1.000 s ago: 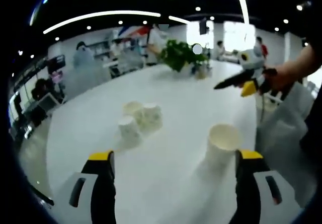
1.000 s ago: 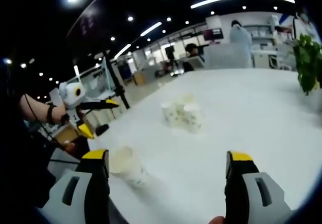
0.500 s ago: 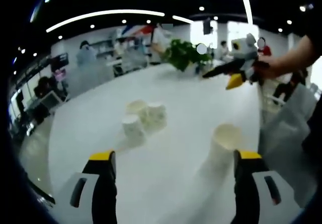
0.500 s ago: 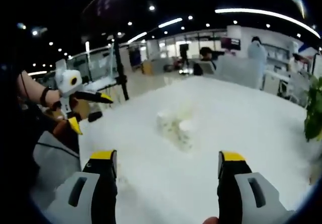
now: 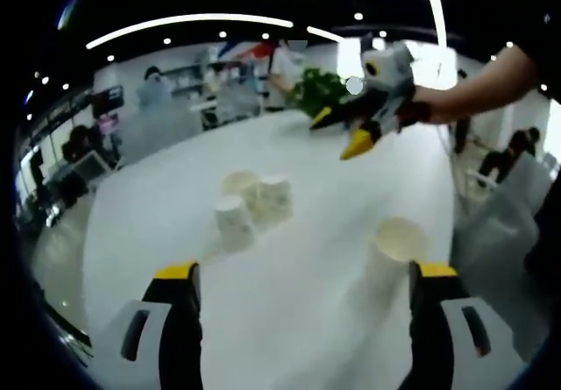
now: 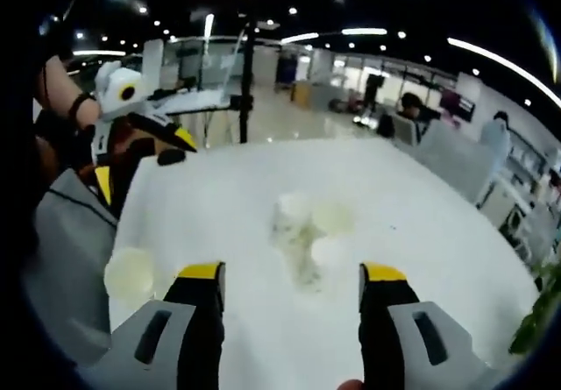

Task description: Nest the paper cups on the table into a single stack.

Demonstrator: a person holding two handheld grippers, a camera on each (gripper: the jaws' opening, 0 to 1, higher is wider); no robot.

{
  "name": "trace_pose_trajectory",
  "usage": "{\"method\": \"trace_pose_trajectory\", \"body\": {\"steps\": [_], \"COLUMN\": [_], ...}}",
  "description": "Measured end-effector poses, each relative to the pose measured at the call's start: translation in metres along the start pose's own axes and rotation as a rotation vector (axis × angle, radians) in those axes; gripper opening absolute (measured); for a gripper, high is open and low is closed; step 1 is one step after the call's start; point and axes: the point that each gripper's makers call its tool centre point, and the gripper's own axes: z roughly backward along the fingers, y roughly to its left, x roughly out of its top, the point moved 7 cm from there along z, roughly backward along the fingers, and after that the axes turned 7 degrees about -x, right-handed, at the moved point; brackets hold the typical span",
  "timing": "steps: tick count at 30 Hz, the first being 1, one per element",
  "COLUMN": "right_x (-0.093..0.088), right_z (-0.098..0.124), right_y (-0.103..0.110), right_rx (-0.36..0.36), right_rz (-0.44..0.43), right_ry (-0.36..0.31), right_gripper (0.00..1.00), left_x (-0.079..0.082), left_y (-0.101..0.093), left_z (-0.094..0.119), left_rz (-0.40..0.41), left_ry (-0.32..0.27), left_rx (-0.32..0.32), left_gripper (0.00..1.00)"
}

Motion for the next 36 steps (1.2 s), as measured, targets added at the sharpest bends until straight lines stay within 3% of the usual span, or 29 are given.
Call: {"method": "trace_pose_trajectory", "body": {"steps": [8,15,21,36], "right_x": [-0.01,-0.009,-0.006,0.009], "right_z": [-0.027,-0.042,-0.051,-0.077], "right_y": [0.002,-0.001,-0.005,-0.015], "right_rx": [0.038,0.065,0.066,0.064], "right_rz": [0.119,0.171,0.14,0.169], "right_ry": [0.108,0.111,0.113,0.089], "right_gripper": [0.49,0.4,0.4,0.35], "left_x": [0.001,-0.003,-0.006,-0.008], "left_y": [0.003,0.005,0.009,0.005], "left_z": [0.0,0.0,0.002,-0.001], "left_rz": [0.023,0.036,0.043,0.06], "left_ry": [-0.006,0.001,0.005,0.013], "left_rx": [0.019,0.028,0.038,0.039], "left_gripper": [1.0,0.99,0.99,0.99]}}
